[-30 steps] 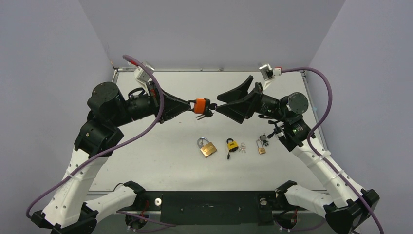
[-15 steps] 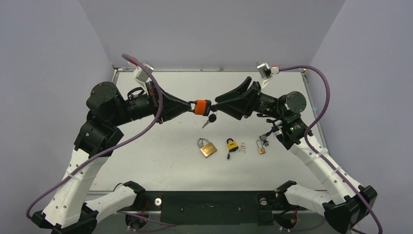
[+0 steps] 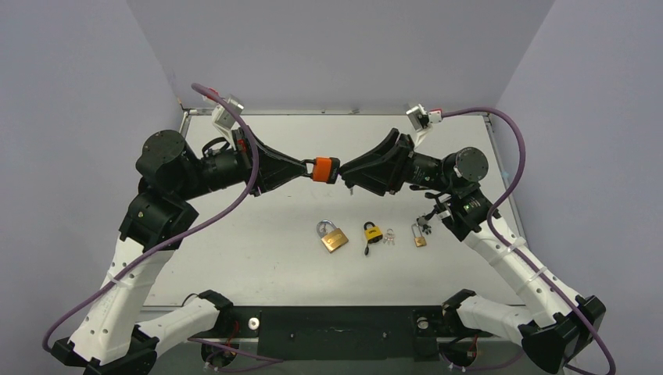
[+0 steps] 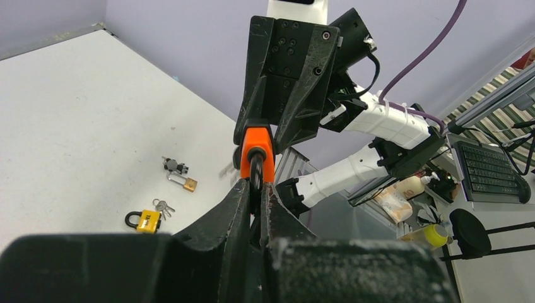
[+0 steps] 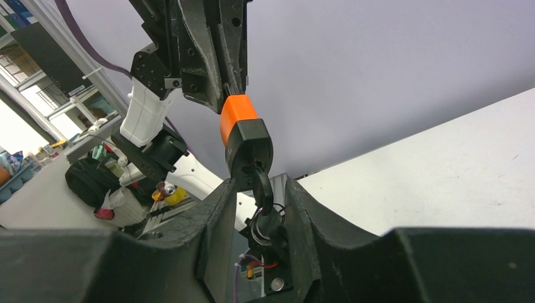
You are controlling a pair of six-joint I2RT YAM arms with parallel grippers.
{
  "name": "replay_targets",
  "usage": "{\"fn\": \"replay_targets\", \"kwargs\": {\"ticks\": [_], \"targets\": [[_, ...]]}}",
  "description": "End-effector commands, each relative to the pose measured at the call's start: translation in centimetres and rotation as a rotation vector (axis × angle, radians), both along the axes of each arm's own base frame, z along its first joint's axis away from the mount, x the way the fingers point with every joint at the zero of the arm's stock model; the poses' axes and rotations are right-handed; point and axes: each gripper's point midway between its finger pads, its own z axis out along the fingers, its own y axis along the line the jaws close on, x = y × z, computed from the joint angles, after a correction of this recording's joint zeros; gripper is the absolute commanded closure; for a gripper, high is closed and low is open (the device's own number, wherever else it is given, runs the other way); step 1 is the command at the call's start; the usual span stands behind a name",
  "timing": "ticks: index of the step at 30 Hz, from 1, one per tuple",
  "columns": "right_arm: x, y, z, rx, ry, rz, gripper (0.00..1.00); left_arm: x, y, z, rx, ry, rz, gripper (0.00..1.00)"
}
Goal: Lock with the key
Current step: Lock the lock.
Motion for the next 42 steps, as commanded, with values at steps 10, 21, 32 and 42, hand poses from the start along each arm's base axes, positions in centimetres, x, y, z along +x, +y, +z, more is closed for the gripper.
{"fn": "replay_targets", "kwargs": {"ticks": [10,21,32,42], "targets": [[-0.1,0.6,0.7,0.001,-0.063,0.011,1.00,-0.3,0.4,2.6,-0.065,-0.096,-0.004,1.00],[0.2,-0.2,-0.1,-0.008,-0.061,-0.021,1.00,0.4,1.9,3.1,-0.080,-0.121,0.079,1.00],[0.9,-0.7,-1.6,-0.027,-0.032,-0.047,1.00,0.7,2.9,3.6,-0.107,-0.140,0.121,1.00],[2.3,-1.4,-3.7,-0.051,0.009,-0.099,1.00,1.8,3.4,2.8,-0.103,-0.111,0.175,1.00]]}}
